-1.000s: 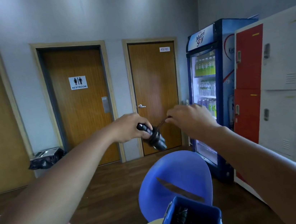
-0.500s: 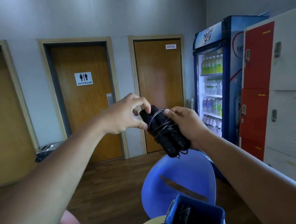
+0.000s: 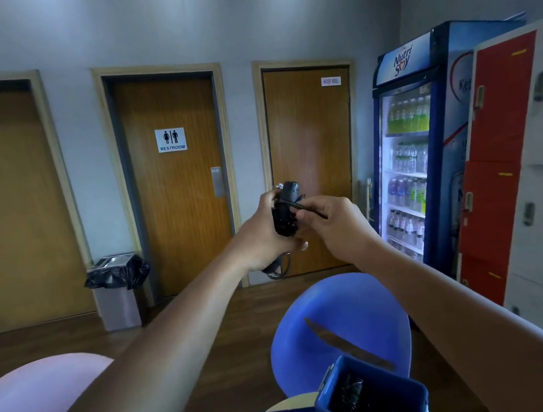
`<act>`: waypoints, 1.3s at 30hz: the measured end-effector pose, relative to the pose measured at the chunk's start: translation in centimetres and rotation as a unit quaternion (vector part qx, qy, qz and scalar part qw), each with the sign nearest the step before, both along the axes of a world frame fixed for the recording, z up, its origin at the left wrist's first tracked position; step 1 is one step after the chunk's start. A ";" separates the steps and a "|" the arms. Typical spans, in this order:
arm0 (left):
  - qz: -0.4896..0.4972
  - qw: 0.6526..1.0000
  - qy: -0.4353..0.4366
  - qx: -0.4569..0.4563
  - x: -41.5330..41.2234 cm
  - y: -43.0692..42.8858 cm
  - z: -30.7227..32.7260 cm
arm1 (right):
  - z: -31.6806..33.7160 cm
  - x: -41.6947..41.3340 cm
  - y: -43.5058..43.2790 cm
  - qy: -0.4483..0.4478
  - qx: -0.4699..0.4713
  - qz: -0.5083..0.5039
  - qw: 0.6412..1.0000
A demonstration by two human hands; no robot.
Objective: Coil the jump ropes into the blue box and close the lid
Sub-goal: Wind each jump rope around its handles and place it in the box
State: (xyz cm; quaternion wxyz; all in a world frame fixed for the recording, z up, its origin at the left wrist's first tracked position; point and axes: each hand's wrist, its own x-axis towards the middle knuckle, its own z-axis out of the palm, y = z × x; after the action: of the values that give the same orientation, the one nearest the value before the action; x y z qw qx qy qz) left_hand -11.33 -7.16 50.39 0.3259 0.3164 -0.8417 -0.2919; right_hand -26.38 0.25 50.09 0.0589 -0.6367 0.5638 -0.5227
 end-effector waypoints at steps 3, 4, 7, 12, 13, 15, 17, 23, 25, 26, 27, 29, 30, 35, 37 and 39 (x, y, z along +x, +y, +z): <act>0.058 0.995 0.017 -0.078 -0.8 -0.8 -1.0 | 0.8 0.5 0.3 0.142 0.020 -0.030 0.989; 0.064 0.994 0.022 -0.082 -0.9 -1.0 -1.2 | 1.2 0.5 0.3 0.196 0.026 -0.047 0.979; 0.048 0.997 0.055 -0.037 -0.7 -1.0 -1.8 | 2.4 -0.3 0.7 0.303 -0.005 -0.083 0.949; -0.024 0.981 0.169 0.091 -0.5 0.0 -1.4 | 3.0 -1.8 0.3 0.314 -0.104 -0.045 0.943; -0.033 0.978 0.181 0.099 -0.5 0.3 -1.3 | 3.1 -1.9 0.2 0.311 -0.110 -0.039 0.943; -0.048 0.971 0.207 0.107 -0.4 0.6 -1.2 | 3.1 -2.0 0.1 0.311 -0.107 -0.034 0.944; -0.069 0.965 0.227 0.110 -0.1 0.8 -1.4 | 3.2 -1.9 0.2 0.298 -0.089 -0.023 0.950; -0.117 0.966 0.213 0.092 0.6 0.4 -1.3 | 3.3 -2.1 0.5 0.177 -0.002 0.067 0.982; -0.134 0.964 0.211 0.088 0.8 0.4 -1.3 | 3.1 -2.2 0.3 0.100 0.024 0.122 0.987; -0.146 0.963 0.210 0.083 0.9 0.4 -1.3 | 3.1 -2.4 0.3 0.061 0.039 0.142 0.987; -0.157 0.962 0.208 0.076 1.0 0.4 -1.3 | 3.0 -2.6 0.3 0.021 0.059 0.158 0.985; -0.171 0.959 0.214 0.072 1.2 0.3 -1.4 | 2.8 -3.2 0.2 -0.047 0.099 0.188 0.976; -0.172 0.958 0.219 0.073 1.2 0.3 -1.4 | 2.7 -3.4 0.1 -0.073 0.115 0.200 0.970; -0.141 0.964 0.220 0.058 1.1 0.0 -1.3 | 2.2 -3.5 -0.3 -0.217 0.158 0.222 0.937; -0.128 0.967 0.213 0.052 1.2 -0.3 -1.3 | 2.2 -3.4 -0.6 -0.237 0.168 0.220 0.931; -0.123 0.968 0.210 0.056 1.2 -0.5 -1.4 | 2.1 -3.0 -0.9 -0.233 0.154 0.196 0.940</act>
State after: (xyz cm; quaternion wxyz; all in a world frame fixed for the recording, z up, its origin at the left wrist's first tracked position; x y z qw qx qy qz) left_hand -10.12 -7.64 49.00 0.4392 0.1596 -0.7690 -0.4362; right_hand -29.34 -0.67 52.19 0.3869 -0.5784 0.4723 -0.5410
